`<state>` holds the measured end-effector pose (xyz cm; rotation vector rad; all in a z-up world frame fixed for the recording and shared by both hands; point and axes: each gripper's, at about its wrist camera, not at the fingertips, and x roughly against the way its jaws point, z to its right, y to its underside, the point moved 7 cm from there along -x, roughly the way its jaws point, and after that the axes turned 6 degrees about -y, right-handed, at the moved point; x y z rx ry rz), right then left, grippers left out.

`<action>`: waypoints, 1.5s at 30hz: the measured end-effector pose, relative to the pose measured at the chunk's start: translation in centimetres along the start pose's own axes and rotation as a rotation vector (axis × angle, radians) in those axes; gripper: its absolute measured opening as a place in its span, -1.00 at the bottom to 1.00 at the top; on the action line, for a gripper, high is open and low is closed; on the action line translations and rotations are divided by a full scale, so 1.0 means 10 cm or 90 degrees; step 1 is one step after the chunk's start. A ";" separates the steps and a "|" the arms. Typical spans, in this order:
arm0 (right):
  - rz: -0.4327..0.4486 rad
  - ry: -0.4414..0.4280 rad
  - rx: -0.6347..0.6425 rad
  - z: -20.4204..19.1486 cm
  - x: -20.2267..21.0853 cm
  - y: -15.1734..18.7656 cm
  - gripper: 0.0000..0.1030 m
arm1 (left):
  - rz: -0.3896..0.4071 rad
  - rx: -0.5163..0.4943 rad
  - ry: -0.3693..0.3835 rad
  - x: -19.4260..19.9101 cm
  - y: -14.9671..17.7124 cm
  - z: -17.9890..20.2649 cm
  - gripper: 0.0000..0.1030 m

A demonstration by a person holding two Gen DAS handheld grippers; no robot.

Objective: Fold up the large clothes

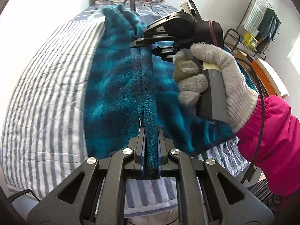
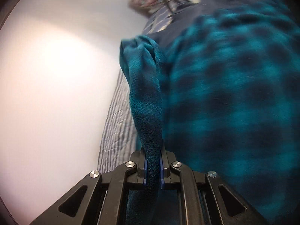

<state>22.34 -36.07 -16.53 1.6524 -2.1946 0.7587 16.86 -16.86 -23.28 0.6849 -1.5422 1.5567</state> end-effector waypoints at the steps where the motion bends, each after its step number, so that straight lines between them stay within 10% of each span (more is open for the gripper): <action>1: 0.000 0.001 -0.011 0.08 0.01 0.02 -0.86 | -0.004 -0.004 0.001 -0.05 0.01 0.06 -0.86; 17: -0.031 0.080 0.007 0.15 0.01 -0.14 -0.84 | -0.019 0.012 0.161 0.17 -0.03 0.20 -0.67; 22: -0.048 0.094 0.017 0.09 0.19 -0.05 -0.25 | 0.012 0.048 0.107 0.34 -0.04 -0.39 -0.67; 28: -0.111 0.112 0.057 -0.10 0.50 0.52 -0.21 | -0.008 0.147 0.050 0.09 -0.17 -1.00 -0.67; 36: -0.088 0.235 0.121 -0.17 0.72 0.92 -0.21 | -0.025 0.125 0.052 -0.08 -0.08 -0.85 -0.67; 45: -0.109 0.167 0.185 -0.62 0.71 0.96 -0.23 | -0.024 0.090 0.102 -0.04 -0.05 -0.35 -0.66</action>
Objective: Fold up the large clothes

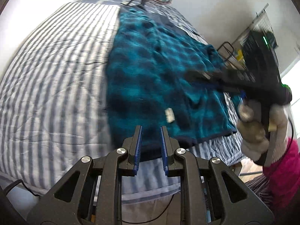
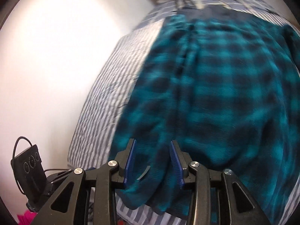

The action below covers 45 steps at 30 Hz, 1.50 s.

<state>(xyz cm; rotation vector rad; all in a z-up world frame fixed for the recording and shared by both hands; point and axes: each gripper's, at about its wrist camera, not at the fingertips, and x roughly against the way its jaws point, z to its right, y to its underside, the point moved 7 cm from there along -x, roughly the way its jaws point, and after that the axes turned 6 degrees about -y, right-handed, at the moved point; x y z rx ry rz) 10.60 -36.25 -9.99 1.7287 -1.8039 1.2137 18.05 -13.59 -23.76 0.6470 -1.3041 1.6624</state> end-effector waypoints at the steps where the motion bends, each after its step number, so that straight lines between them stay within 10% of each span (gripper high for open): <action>1: -0.003 0.010 0.003 0.00 -0.05 -0.06 -0.22 | -0.006 -0.007 0.002 -0.04 0.01 0.08 -0.63; 5: -0.021 0.034 -0.026 0.14 -0.17 -0.34 -0.10 | -0.018 -0.015 0.010 -0.16 0.04 0.31 -0.25; 21: 0.007 0.119 -0.001 0.50 -0.62 -1.20 -0.10 | -0.024 0.005 -0.065 -0.37 0.24 0.33 -0.25; 25: -0.006 0.148 0.010 0.61 -0.72 -1.23 -0.10 | -0.042 -0.003 -0.053 -0.48 0.25 0.39 -0.88; 30: -0.017 0.163 0.030 0.65 -0.83 -1.24 -0.10 | -0.013 -0.029 -0.052 -0.40 0.24 0.54 -1.00; 34: -0.012 0.174 0.047 0.64 -0.82 -1.25 -0.83 | 0.015 -0.004 0.007 -0.12 0.17 0.63 -1.00; 38: 0.021 0.145 0.027 0.62 -0.68 -1.32 -0.92 | 0.026 -0.010 0.056 0.02 0.12 0.82 -1.00; 45: 0.021 0.137 0.033 0.65 -0.65 -1.32 -0.93 | 0.029 -0.038 -0.010 -0.08 0.15 0.84 -1.00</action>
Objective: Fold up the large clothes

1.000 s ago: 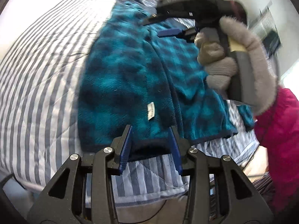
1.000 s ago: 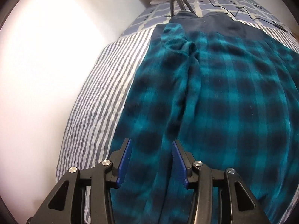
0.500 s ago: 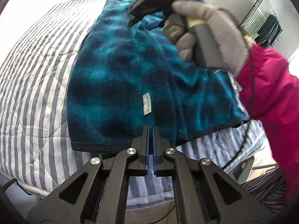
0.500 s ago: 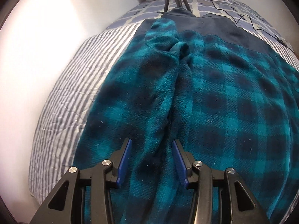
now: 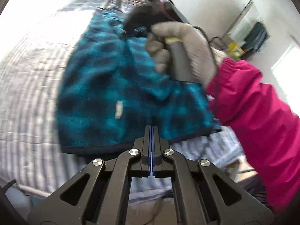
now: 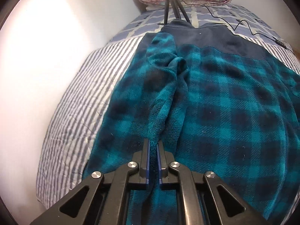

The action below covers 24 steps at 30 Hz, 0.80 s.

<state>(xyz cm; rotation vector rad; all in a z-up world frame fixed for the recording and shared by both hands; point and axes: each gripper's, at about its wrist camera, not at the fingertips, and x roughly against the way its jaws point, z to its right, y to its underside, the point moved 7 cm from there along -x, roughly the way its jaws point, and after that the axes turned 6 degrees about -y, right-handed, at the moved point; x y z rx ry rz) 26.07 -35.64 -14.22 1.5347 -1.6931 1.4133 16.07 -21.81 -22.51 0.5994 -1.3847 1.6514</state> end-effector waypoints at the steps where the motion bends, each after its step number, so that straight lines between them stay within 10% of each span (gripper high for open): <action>1: -0.002 0.001 -0.002 0.02 -0.04 0.00 -0.93 | -0.002 -0.002 -0.016 -0.03 -0.01 -0.04 -0.93; 4: -0.009 -0.018 -0.022 0.06 -0.05 0.03 -0.92 | -0.010 0.016 -0.050 -0.05 0.03 -0.20 0.02; 7: -0.011 -0.020 -0.022 0.04 -0.05 0.02 -0.92 | -0.029 0.041 -0.052 -0.17 0.04 -0.31 0.02; 9: -0.012 -0.017 -0.014 0.02 -0.05 0.02 -0.92 | -0.047 0.057 -0.038 -0.26 0.05 -0.35 -0.18; 11: -0.012 -0.016 -0.012 0.00 -0.06 0.03 -0.91 | -0.071 0.060 -0.029 -0.35 0.08 -0.34 -0.93; 20: 0.004 -0.081 -0.036 0.03 0.09 -0.03 -0.91 | -0.009 0.017 0.051 -0.09 -0.01 0.15 -1.00; 24: -0.002 -0.066 -0.035 0.19 0.03 0.01 -0.92 | -0.058 0.004 0.041 -0.37 0.16 0.20 -1.00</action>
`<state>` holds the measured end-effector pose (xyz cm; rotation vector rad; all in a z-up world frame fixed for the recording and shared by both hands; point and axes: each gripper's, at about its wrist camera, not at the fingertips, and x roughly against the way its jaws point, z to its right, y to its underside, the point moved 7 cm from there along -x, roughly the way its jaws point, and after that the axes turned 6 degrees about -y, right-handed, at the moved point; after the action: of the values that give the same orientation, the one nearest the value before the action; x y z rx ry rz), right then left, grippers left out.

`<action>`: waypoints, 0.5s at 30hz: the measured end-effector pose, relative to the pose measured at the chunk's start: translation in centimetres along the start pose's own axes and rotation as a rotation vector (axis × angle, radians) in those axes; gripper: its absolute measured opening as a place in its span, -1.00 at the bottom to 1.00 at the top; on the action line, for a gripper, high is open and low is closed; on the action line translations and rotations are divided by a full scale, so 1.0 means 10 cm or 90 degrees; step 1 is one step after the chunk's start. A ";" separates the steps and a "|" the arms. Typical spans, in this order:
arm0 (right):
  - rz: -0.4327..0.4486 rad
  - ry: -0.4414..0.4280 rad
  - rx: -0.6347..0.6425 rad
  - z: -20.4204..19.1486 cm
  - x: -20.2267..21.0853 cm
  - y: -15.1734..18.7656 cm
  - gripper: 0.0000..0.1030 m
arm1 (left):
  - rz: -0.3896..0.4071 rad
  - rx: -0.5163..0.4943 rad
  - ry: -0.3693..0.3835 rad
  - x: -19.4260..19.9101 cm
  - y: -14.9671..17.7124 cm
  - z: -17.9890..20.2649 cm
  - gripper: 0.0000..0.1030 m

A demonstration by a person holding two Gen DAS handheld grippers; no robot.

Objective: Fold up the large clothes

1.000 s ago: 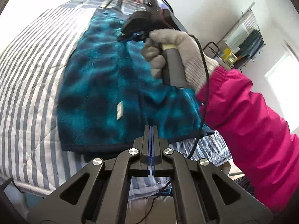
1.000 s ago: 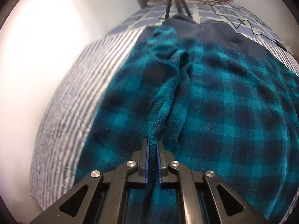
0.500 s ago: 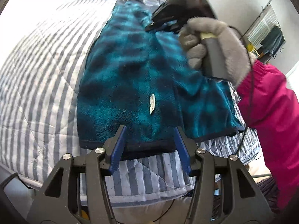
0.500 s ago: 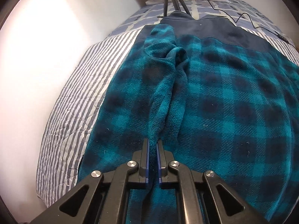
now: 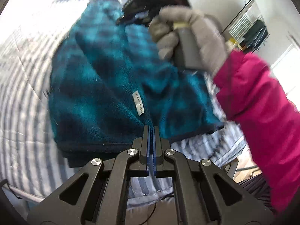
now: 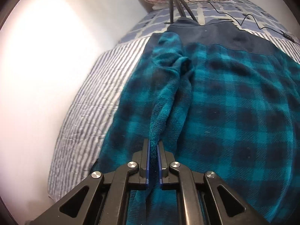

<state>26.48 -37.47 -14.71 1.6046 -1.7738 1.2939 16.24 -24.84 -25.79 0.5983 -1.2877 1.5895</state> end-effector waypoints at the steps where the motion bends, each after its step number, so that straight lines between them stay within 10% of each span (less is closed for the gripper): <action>1: -0.007 0.012 -0.007 0.08 -0.06 0.04 -0.92 | -0.015 -0.007 -0.012 -0.10 0.06 -0.02 -1.00; 4: -0.009 0.024 -0.017 0.17 -0.12 0.13 -0.87 | -0.015 -0.023 -0.018 -0.11 0.10 -0.02 -1.00; 7: -0.002 0.071 0.017 0.08 0.06 0.13 -0.36 | -0.010 -0.041 -0.009 0.05 0.11 0.00 -0.77; 9: 0.004 0.079 0.038 -0.01 0.20 0.17 -0.31 | -0.006 -0.037 0.014 0.20 0.13 -0.02 -0.49; 15: -0.035 0.025 0.038 -0.33 0.50 0.61 -0.30 | 0.049 -0.031 0.003 0.71 0.02 -0.32 -0.48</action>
<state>18.70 -37.97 -11.26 1.6370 -1.6697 1.3559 13.79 -19.21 -21.04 0.5194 -1.3568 1.6161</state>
